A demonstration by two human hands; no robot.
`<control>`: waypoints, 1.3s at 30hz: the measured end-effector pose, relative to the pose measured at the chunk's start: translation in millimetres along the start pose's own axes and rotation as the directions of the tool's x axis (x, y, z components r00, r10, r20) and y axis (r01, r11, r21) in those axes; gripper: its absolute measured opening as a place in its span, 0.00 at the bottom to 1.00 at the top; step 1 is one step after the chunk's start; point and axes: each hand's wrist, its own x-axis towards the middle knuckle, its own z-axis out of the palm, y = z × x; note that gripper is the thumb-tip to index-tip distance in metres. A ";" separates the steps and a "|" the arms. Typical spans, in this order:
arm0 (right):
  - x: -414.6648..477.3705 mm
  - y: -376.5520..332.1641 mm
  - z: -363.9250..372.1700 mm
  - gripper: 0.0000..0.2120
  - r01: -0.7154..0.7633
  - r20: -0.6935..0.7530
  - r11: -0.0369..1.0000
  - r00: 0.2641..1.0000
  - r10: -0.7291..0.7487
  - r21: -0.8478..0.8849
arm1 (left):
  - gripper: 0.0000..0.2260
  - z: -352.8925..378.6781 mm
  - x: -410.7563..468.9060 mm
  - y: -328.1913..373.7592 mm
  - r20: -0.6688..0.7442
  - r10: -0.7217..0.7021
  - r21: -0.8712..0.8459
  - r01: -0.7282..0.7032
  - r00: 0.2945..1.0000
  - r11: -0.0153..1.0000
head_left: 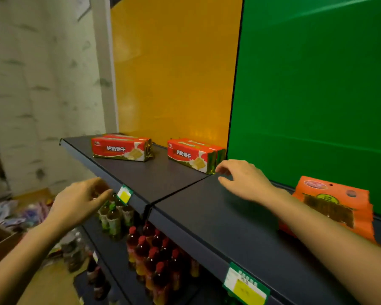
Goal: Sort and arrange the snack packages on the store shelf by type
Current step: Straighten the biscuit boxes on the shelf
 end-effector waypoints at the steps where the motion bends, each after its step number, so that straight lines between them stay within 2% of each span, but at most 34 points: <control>1: 8.5 -3.8 5.9 0.15 -0.008 0.001 1.000 1.000 0.008 -0.009 | 0.09 -0.8 5.3 -17.7 -0.006 -0.010 0.010 0.010 1.000 1.000; 9: 75.6 -45.1 64.7 0.14 -0.097 0.037 0.995 0.994 0.099 -0.033 | 0.07 15.0 57.4 -144.3 0.034 0.031 0.014 -0.032 0.999 0.999; 13: 121.4 -79.5 86.6 0.14 -0.124 0.026 0.992 0.992 0.125 -0.035 | 0.08 10.2 98.5 -183.6 0.072 0.085 0.030 -0.088 0.994 0.996; 19: 191.6 -126.1 115.7 0.15 -0.112 0.024 0.994 0.993 0.112 0.003 | 0.07 12.8 150.5 -226.8 0.035 0.145 -0.072 -0.142 0.989 0.987; 26: 268.8 -158.1 139.9 0.23 -0.095 -0.015 0.995 0.995 0.094 -0.038 | 0.06 34.9 218.3 -268.3 -0.006 0.177 -0.164 -0.176 0.984 0.971; 31: 323.3 -164.0 151.8 0.31 -0.057 -0.027 0.993 0.998 0.054 -0.100 | 0.10 55.7 277.8 -283.2 -0.017 0.211 -0.220 -0.210 0.977 0.953; 34: 354.3 -158.7 159.8 0.38 -0.058 0.056 0.989 0.996 0.066 -0.138 | 0.18 69.7 313.2 -285.6 0.010 0.209 -0.276 -0.198 0.978 0.941; 36: 367.5 -153.1 166.9 0.44 -0.110 0.166 0.991 0.979 0.121 -0.072 | 0.29 80.9 325.9 -283.0 0.085 0.165 -0.436 -0.112 0.983 0.893; 39: 374.4 -146.5 177.8 0.45 -0.204 0.324 0.972 0.933 0.157 0.116 | 0.48 102.4 349.6 -271.2 0.361 0.110 -0.673 0.178 0.926 0.718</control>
